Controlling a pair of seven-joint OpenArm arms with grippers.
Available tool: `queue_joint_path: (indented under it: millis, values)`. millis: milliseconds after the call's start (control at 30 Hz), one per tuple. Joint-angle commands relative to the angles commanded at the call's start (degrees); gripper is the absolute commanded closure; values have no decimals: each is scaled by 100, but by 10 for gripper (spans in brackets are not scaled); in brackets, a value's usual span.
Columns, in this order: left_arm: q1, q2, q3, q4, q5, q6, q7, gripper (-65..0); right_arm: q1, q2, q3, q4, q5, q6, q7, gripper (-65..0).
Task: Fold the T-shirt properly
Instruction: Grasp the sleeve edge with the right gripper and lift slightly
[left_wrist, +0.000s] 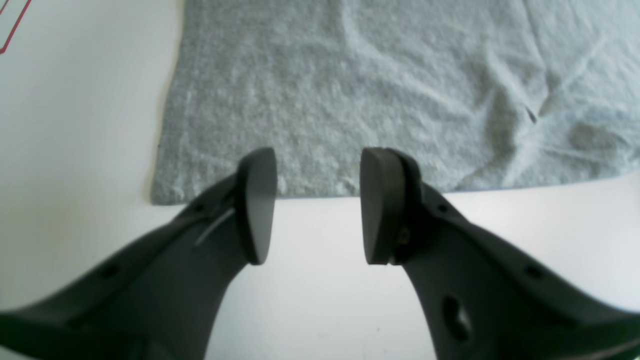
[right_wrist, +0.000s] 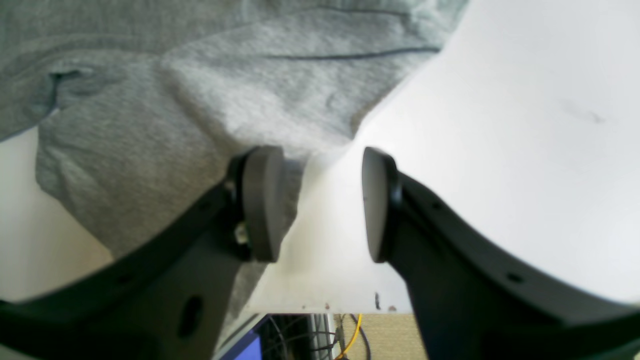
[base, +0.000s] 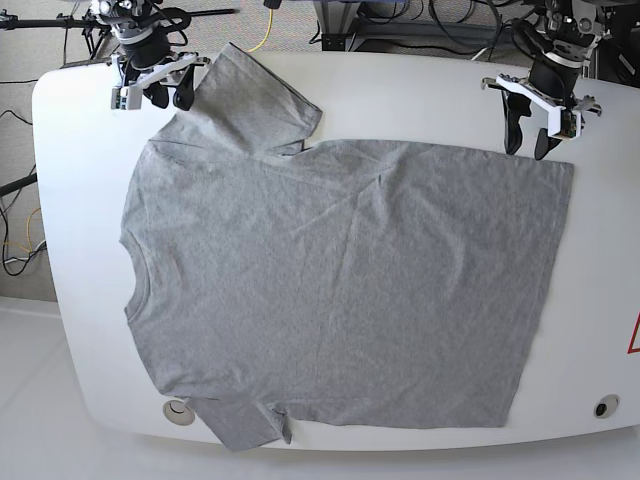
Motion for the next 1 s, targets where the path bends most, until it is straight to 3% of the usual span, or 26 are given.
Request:
queue_joint_path:
  millis: [300, 367, 700, 1000]
  values:
    - [-14, -37, 39, -23, -47, -33, 127, -262, 82, 14, -85, -37, 169, 93, -28, -252]
    - [52, -33, 33, 11, -93, -36, 155, -257, 79, 23, -185, -95, 211, 232, -2, -252]
    - [-10, -12, 29, -26, -304, -45, 270, -258, 142, 27, -506, -118, 230, 219, -42, -254]
    - [-44, -8, 12, -85, -237, -23, 243, -254, 224, -28, -542, -137, 316, 202, -364, -241]
